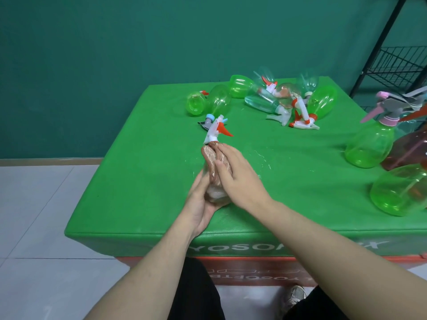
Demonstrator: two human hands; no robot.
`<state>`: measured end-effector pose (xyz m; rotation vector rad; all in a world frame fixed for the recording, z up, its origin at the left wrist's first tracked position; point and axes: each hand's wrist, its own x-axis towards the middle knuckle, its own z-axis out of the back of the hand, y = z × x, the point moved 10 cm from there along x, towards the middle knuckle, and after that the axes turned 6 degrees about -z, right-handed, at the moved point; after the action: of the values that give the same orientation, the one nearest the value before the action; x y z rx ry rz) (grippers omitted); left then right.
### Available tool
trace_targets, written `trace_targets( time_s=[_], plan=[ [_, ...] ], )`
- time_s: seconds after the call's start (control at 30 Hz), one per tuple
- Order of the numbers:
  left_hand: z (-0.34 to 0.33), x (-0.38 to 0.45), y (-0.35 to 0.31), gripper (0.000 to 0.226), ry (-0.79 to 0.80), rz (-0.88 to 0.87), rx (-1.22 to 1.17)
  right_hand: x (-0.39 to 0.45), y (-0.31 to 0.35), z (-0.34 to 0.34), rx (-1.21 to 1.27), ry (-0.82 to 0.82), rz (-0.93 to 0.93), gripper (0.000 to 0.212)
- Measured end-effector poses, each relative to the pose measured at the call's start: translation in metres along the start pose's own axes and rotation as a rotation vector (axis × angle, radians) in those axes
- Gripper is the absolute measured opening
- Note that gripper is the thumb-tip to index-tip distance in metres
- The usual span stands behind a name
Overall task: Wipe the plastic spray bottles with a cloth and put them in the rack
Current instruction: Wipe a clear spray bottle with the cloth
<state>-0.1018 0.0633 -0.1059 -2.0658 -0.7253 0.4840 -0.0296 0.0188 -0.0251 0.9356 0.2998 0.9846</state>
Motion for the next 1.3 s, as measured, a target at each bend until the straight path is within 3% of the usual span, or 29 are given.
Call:
trace_targets(
  time_s=[0.13,0.27,0.47,0.6,0.67,0.83,1.07,1.3],
  plan=[
    [0.002,-0.001,0.004,0.069,-0.002,0.040,-0.029,0.020,-0.009,-0.003,0.038,0.024,-0.113,0.046],
    [0.004,-0.001,0.006,0.060,-0.003,0.056,-0.047,0.016,-0.015,-0.004,0.125,0.015,-0.165,0.042],
    [0.015,0.002,0.009,0.062,-0.052,0.058,-0.098,-0.014,-0.007,-0.009,0.077,0.009,-0.012,0.050],
    [0.018,0.003,0.013,0.043,-0.086,0.085,-0.112,-0.035,0.002,-0.006,-0.012,0.002,0.129,0.046],
    [0.018,0.003,0.010,0.047,-0.109,0.071,-0.061,-0.042,0.001,-0.006,-0.033,0.009,0.166,0.046],
    [0.021,0.004,0.004,0.095,-0.113,-0.013,0.020,-0.055,-0.009,-0.002,-0.032,0.031,0.179,0.046],
    [0.013,0.003,0.003,0.064,-0.038,-0.024,0.014,-0.043,-0.004,-0.001,-0.034,-0.004,0.120,0.051],
    [0.000,-0.001,0.001,0.065,0.010,0.008,0.004,-0.001,-0.009,0.005,0.133,-0.009,-0.083,0.044]
  ],
)
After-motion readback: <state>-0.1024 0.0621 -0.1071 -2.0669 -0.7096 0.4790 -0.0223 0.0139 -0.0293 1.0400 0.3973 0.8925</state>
